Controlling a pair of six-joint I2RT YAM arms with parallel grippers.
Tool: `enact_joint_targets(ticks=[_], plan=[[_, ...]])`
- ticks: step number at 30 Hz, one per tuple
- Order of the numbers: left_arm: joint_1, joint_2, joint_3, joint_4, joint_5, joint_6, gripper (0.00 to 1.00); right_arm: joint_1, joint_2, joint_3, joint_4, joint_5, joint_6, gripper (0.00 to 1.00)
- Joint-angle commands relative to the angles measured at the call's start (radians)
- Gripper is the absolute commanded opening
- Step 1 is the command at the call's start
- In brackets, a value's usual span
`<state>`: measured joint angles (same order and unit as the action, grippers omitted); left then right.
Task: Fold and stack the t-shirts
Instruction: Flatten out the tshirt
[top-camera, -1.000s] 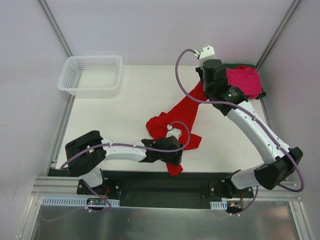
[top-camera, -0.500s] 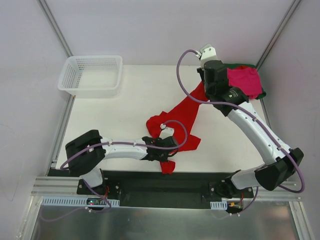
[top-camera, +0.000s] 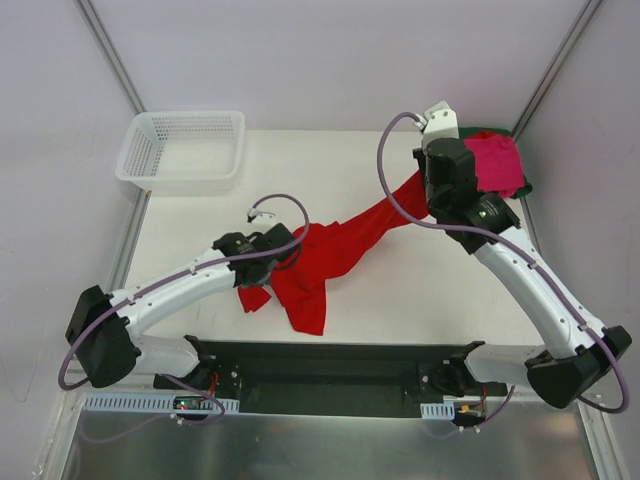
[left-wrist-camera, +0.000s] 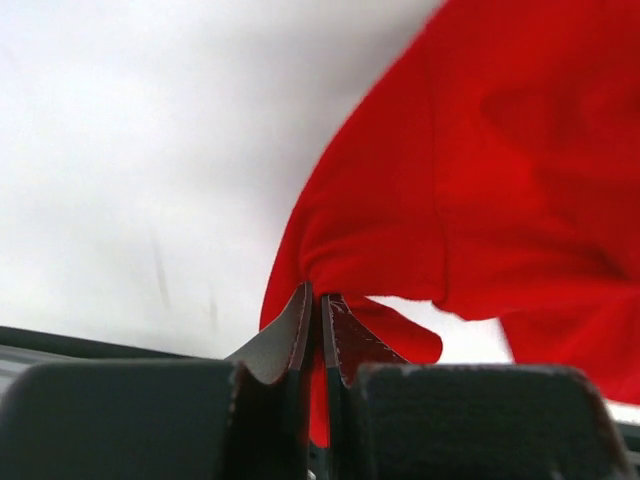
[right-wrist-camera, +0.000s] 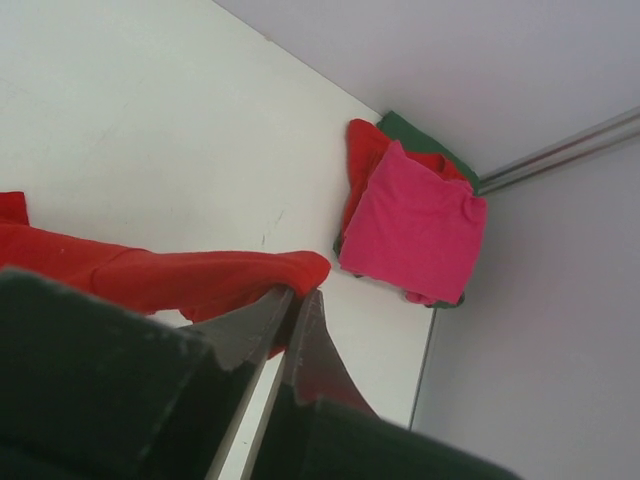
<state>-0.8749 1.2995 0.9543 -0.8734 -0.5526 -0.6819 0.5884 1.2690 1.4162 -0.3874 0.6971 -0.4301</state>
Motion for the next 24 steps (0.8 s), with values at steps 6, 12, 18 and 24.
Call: enact_joint_targets(ticks=[6, 12, 18, 24], plan=[[0.191, 0.014, 0.162, -0.038, -0.152, 0.293, 0.00, 0.008, -0.215, -0.054, -0.070, 0.051, 0.071, 0.01], [0.287, 0.006, 0.225, 0.020, -0.136, 0.401, 0.00, 0.008, -0.299, -0.054, -0.096, 0.122, 0.031, 0.01], [0.390, 0.047, 0.328, 0.105, -0.089, 0.525, 0.00, 0.010, -0.393, -0.014, -0.208, 0.090, 0.082, 0.01], [0.482, 0.135, 0.504, 0.151, -0.035, 0.617, 0.00, 0.010, -0.483, -0.020, -0.258, 0.067, 0.091, 0.01]])
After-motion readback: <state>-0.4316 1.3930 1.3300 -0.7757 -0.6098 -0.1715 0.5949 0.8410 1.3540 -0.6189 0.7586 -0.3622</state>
